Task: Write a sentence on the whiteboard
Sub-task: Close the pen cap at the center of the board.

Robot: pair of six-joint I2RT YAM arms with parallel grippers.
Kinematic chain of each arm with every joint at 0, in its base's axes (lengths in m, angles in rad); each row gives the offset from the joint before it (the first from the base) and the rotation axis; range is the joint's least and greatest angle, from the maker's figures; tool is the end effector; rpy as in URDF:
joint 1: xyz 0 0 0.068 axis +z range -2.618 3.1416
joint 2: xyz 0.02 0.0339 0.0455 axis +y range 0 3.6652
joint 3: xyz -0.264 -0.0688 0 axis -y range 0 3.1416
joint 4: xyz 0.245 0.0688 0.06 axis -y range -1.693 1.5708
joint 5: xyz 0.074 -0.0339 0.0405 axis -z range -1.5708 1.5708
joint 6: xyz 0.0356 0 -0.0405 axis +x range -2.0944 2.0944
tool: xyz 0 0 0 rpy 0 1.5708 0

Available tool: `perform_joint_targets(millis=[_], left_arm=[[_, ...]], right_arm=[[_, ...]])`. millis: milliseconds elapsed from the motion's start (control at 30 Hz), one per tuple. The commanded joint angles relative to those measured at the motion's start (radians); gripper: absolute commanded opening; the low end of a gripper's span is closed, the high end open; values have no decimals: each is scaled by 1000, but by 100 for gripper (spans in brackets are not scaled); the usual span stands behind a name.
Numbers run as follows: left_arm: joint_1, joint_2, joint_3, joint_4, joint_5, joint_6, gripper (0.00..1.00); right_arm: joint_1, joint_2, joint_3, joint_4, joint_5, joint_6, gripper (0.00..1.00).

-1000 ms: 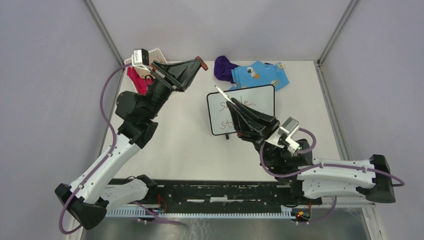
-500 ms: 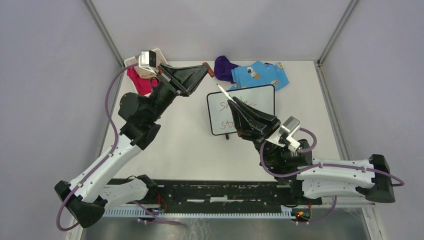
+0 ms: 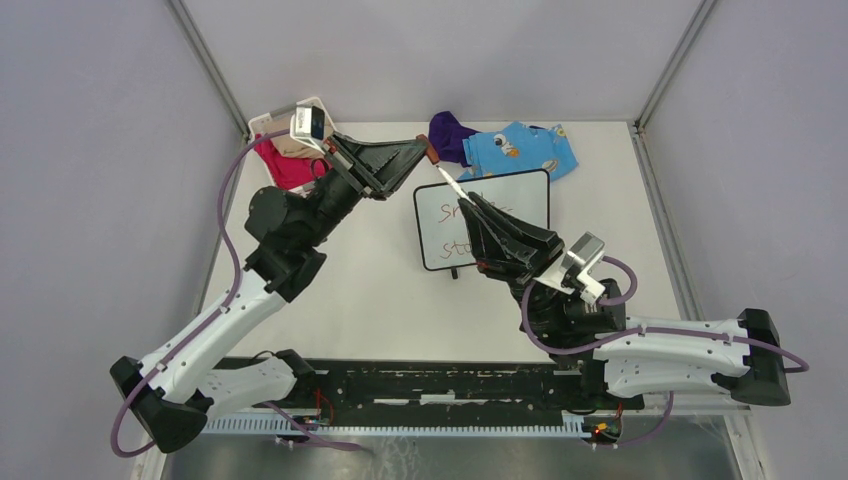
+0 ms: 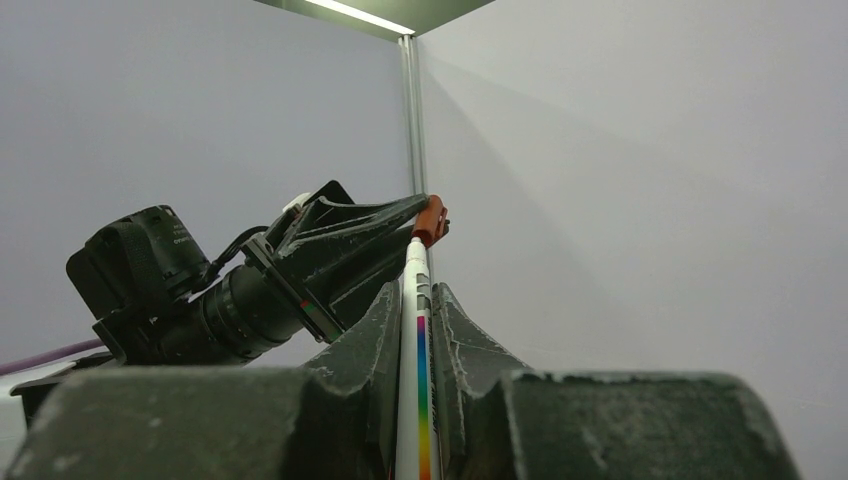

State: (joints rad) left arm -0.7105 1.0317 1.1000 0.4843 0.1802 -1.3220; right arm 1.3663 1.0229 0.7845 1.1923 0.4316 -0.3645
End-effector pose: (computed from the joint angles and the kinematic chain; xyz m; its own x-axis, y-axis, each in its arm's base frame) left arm 0.1608 -0.1468 0.4739 -0.6360 -0.7107 -0.3008 0.5721 -0.1727 -0.8018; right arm 0.0544 0.1891 0.4260 0.4543 0.5960 -0.6621 -0.7260 0.6784 0.1126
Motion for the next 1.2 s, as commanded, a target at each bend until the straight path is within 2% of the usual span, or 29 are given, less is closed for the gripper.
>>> perform_joint_targets(millis=[0,1167], left_arm=[[-10,-8,-4,11,-18,55,2],[-14,-24,39,8,-40,96,2]], right_arm=[[2,-12,29,52,21,-8,0],[2,1,26,44,26,-15,0]])
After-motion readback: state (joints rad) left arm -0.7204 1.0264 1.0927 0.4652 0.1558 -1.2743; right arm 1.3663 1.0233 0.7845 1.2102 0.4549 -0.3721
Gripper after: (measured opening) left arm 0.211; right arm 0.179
